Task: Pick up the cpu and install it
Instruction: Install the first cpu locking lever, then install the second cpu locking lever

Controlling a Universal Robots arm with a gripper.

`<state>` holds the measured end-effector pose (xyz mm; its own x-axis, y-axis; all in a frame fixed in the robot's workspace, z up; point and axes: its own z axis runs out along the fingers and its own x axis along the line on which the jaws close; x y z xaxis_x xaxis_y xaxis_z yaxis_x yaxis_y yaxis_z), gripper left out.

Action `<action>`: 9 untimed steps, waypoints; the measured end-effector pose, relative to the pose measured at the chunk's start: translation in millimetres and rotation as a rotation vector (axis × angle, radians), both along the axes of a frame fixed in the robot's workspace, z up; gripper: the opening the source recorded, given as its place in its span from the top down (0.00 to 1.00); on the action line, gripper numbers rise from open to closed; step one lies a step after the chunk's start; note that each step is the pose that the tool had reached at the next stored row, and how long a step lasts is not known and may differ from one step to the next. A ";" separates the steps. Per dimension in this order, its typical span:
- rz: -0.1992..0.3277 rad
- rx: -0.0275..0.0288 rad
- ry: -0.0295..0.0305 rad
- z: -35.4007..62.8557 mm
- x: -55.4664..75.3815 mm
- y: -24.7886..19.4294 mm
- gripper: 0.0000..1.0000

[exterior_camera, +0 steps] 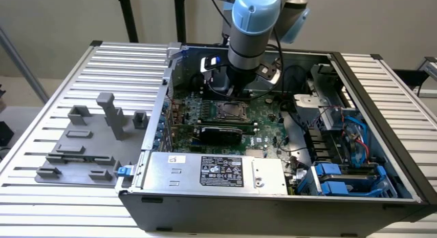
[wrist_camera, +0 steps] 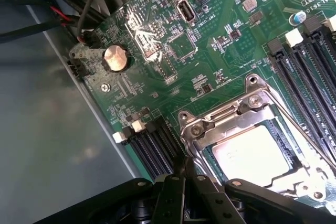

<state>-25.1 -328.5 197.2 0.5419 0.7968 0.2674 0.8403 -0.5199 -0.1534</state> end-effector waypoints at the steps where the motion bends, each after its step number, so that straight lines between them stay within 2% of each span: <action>1: 0.000 0.0001 0.0003 1.1 0.0 -0.1 0.89; 9: 0.000 0.0002 0.0009 1.6 0.0 -0.5 0.89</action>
<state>-25.1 -329.0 198.8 0.5420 0.7968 0.2670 0.8402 -0.5199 -0.1543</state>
